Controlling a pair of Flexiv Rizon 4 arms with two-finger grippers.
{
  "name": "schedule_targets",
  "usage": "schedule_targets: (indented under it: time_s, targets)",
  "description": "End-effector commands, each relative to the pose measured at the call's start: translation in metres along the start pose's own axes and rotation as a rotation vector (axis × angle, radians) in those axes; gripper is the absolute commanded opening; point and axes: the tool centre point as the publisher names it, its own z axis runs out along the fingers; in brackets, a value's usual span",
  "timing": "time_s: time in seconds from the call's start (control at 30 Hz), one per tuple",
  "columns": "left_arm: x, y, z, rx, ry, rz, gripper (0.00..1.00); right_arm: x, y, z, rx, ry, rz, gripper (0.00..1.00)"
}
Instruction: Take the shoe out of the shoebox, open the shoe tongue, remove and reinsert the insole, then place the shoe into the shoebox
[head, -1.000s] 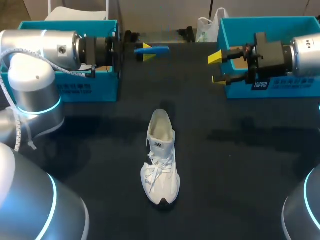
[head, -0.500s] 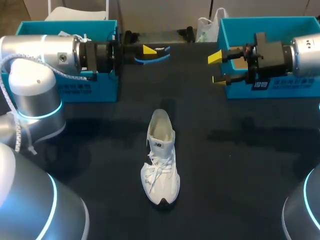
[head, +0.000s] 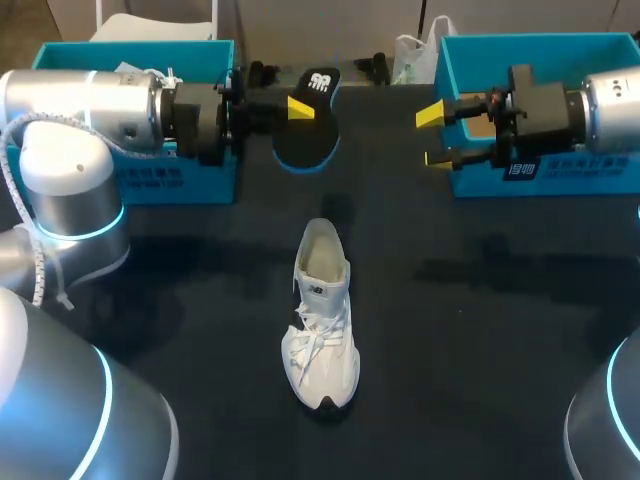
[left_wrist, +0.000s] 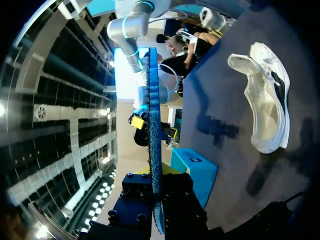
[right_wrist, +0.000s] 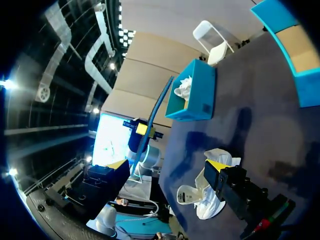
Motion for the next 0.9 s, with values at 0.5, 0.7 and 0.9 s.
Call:
schedule_targets:
  time_s: [0.5,0.7,0.9]
  targets:
    - [0.024,0.027,0.013,-0.038,0.037,0.33,0.0,-0.002,-0.011,0.052,-0.007,0.025,0.044,1.0]
    - [0.027,0.023,0.022,-0.041,0.017,0.335,0.0,-0.007,-0.008,0.068,0.005,0.046,0.04,1.0]
    - [0.029,0.021,0.034,-0.059,-0.009,0.321,0.0,-0.009,-0.004,0.082,0.024,0.065,0.031,1.0]
